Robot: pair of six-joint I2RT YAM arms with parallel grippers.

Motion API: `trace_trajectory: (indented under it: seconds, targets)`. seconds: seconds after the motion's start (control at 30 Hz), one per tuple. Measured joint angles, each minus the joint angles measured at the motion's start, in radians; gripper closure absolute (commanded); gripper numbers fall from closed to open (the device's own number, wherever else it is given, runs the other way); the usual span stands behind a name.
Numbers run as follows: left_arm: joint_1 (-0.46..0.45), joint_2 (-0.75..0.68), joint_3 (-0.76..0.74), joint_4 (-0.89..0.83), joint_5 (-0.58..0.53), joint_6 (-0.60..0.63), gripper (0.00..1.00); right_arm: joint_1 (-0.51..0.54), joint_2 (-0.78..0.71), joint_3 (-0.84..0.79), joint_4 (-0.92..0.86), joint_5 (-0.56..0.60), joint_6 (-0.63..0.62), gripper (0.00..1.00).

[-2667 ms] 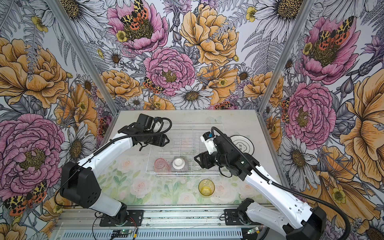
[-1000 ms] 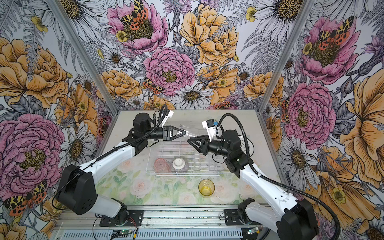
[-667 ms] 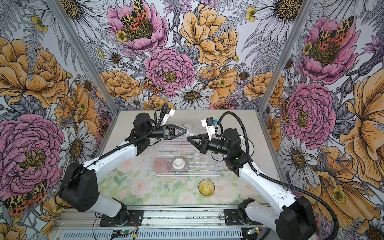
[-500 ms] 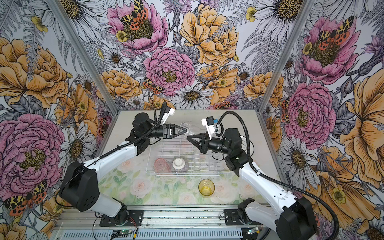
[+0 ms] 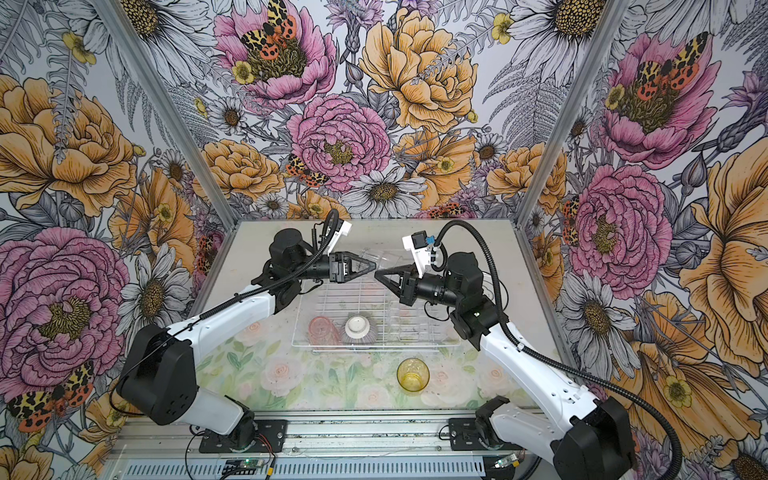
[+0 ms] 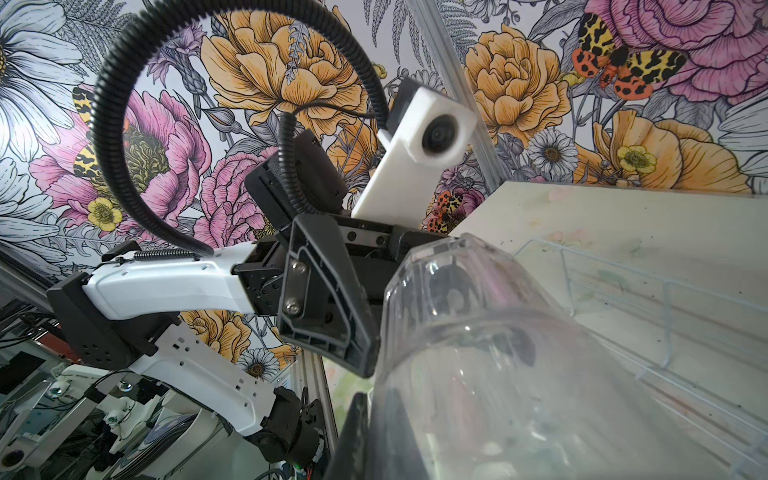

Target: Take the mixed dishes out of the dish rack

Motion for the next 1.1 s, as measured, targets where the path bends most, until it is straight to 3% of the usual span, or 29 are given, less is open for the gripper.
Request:
trace_trajectory:
  seconds: [0.27,0.43,0.67,0.83,1.1]
  targets:
    - [0.014,-0.077,0.0,-0.184,-0.08,0.136,0.04,0.0,-0.008,0.058,-0.154,0.025,-0.073,1.0]
    - [0.058,-0.15,0.001,-0.393,-0.208,0.256,0.05,0.0,-0.019,0.09,-0.256,0.045,-0.115,1.0]
    - [0.119,-0.255,0.003,-0.618,-0.473,0.391,0.05,0.0,-0.028,0.102,-0.399,0.078,-0.151,1.0]
    - [0.122,-0.256,0.024,-0.765,-0.657,0.484,0.05,0.013,-0.028,0.127,-0.508,0.111,-0.175,1.0]
    - [0.171,-0.244,0.024,-0.851,-0.758,0.552,0.05,0.124,-0.026,0.284,-0.769,0.227,-0.26,1.0]
